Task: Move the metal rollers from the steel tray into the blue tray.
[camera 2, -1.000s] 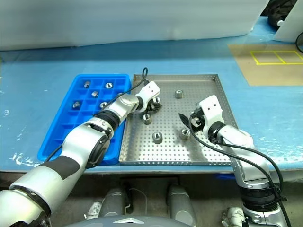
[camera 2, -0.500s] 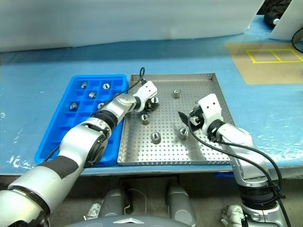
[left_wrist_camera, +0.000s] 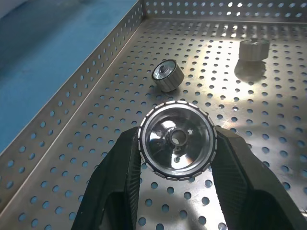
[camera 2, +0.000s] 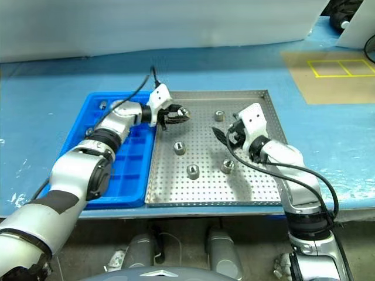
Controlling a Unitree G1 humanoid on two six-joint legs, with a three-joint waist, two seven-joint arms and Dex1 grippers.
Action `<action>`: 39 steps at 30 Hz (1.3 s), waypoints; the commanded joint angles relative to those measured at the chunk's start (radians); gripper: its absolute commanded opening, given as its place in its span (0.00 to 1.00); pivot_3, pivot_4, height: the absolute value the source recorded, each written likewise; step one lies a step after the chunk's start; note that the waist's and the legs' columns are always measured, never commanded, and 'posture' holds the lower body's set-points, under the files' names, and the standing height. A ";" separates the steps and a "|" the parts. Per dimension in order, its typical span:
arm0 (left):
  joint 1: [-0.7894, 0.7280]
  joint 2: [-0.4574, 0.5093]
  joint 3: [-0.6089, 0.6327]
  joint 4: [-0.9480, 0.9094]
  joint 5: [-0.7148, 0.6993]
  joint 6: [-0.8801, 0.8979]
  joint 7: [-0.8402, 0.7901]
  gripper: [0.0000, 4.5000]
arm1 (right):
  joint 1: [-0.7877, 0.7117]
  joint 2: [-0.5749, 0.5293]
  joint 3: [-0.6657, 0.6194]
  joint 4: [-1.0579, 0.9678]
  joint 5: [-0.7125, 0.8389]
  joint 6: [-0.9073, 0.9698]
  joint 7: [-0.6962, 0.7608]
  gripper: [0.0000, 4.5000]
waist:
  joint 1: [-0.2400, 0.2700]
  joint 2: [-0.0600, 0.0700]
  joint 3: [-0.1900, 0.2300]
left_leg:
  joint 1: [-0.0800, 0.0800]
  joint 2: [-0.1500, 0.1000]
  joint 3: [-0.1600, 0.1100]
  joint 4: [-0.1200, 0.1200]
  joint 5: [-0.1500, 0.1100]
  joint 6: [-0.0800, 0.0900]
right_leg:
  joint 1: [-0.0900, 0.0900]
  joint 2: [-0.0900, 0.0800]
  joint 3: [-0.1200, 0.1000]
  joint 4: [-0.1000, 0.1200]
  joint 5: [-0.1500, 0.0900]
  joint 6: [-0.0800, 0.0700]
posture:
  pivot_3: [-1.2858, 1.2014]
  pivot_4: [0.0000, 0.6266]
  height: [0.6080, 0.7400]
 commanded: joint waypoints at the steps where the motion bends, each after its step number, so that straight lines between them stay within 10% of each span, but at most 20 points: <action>1: 0.061 0.074 0.003 -0.155 -0.063 -0.060 -0.143 0.38 | -0.063 0.001 0.038 0.031 0.013 -0.040 0.058 0.94 | 0.008 0.000 0.000 | 0.000 0.000 0.000 0.000 0.000 0.000 | 0.000 0.000 0.000 0.000 0.000 0.000 | 0.41 0.24 1.00; 15: 0.579 0.428 0.153 -1.104 -0.294 0.401 -0.060 0.38 | -0.377 0.186 0.222 0.423 -0.025 -0.265 0.284 0.94 | 0.102 0.001 0.001 | 0.000 0.003 0.000 -0.005 0.004 -0.013 | -0.008 0.000 -0.004 0.015 -0.004 -0.006 | 0.56 0.24 1.00; 27: 1.004 0.561 0.396 -1.214 -0.357 0.473 0.107 0.38 | -0.494 0.240 0.226 0.578 -0.009 -0.322 0.440 0.94 | 0.152 0.000 0.001 | -0.001 0.001 -0.001 -0.012 0.008 -0.021 | -0.012 0.000 -0.004 0.014 -0.004 -0.006 | 0.62 0.24 1.00; 39: 1.035 0.536 0.328 -1.163 -0.379 0.452 0.139 0.38 | -0.424 0.187 0.311 0.457 0.008 -0.192 0.613 0.94 | 0.181 -0.001 0.000 | -0.002 0.002 -0.002 -0.012 0.009 -0.023 | -0.015 0.001 -0.004 0.015 -0.004 -0.006 | 0.60 0.24 1.00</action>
